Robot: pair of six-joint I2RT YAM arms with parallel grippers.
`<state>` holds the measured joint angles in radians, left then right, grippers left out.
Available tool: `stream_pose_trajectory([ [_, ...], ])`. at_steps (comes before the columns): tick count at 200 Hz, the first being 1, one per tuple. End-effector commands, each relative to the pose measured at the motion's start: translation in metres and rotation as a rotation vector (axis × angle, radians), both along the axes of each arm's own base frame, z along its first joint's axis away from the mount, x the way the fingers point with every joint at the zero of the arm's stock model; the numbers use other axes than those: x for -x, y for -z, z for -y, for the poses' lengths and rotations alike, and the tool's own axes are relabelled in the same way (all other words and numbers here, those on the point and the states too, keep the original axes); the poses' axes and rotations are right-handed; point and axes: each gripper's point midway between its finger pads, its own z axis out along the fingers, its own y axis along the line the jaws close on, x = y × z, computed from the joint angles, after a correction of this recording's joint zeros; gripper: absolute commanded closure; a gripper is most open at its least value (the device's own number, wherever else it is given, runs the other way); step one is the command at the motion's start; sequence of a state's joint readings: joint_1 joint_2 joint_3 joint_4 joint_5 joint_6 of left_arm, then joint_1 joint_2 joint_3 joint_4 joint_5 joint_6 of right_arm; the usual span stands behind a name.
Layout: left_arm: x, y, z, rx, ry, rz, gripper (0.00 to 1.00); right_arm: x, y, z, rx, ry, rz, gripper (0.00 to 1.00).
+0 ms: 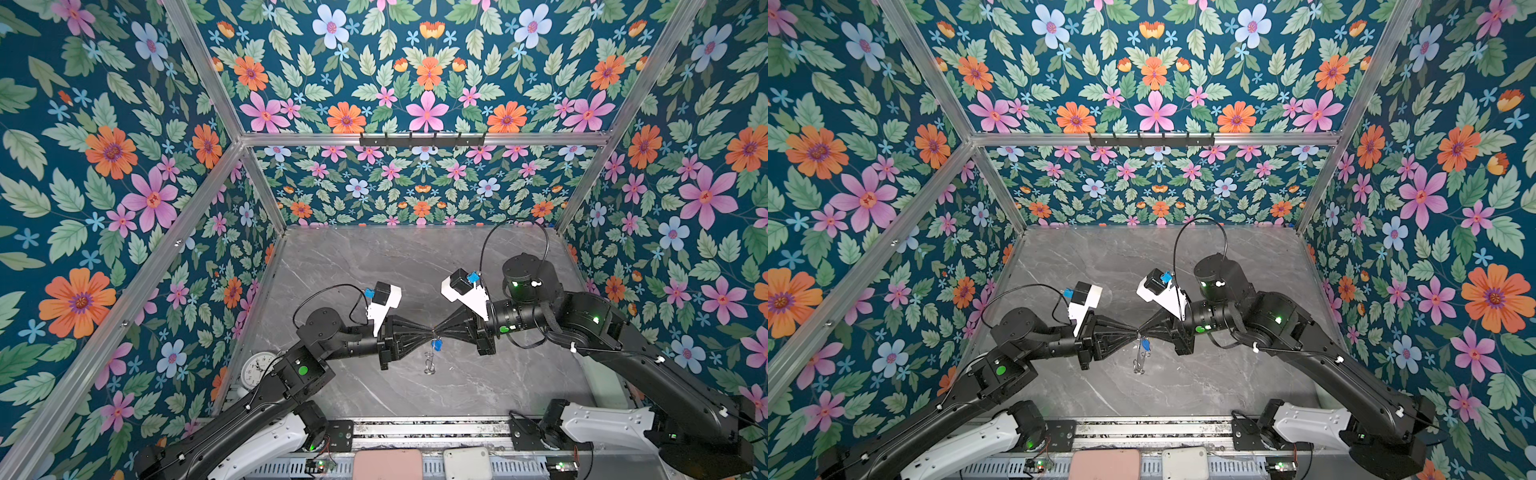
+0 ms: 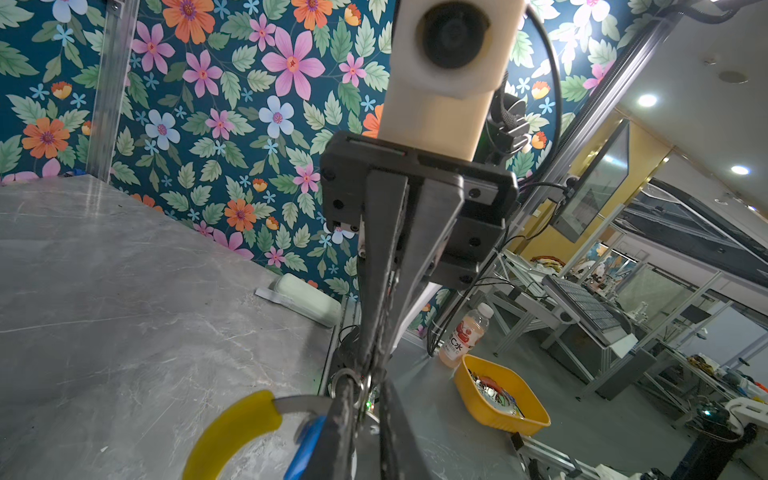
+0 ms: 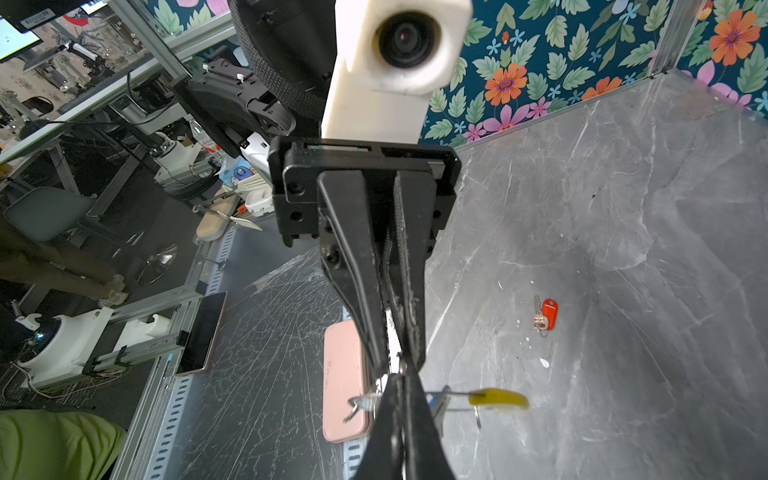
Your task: Remove the keys from the keyring
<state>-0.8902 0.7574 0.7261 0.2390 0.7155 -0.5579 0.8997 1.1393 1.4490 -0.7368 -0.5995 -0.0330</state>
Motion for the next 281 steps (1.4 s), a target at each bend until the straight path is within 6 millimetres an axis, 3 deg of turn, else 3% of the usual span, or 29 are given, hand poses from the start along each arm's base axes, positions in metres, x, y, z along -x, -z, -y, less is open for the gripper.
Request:
stream_pose_trajectory([
  [1,0.004,-0.007,0.0,0.017,0.018,0.03,0.88,-0.001,-0.006,-0.001,-0.013,-0.005,0.028,1.0],
  [51,0.003,-0.011,0.001,0.034,0.023,0.044,1.0,-0.002,-0.01,-0.004,-0.026,-0.006,0.025,1.0],
  [78,0.002,-0.015,0.0,0.057,0.008,0.067,1.0,-0.004,-0.014,-0.007,-0.046,0.0,0.017,1.0],
  [105,0.001,-0.02,-0.004,0.095,-0.016,0.092,1.0,-0.006,-0.021,-0.005,-0.093,0.027,0.033,0.66],
  [143,-0.001,-0.027,-0.014,0.163,-0.064,0.128,1.0,-0.018,-0.022,0.005,-0.191,0.15,0.121,0.5],
  [195,-0.001,-0.035,-0.024,0.231,-0.112,0.156,1.0,-0.011,-0.007,0.008,-0.296,0.148,0.108,0.46],
  [281,-0.004,-0.035,-0.029,0.282,-0.134,0.139,1.0,-0.008,0.009,-0.013,-0.263,0.119,0.11,0.5],
])
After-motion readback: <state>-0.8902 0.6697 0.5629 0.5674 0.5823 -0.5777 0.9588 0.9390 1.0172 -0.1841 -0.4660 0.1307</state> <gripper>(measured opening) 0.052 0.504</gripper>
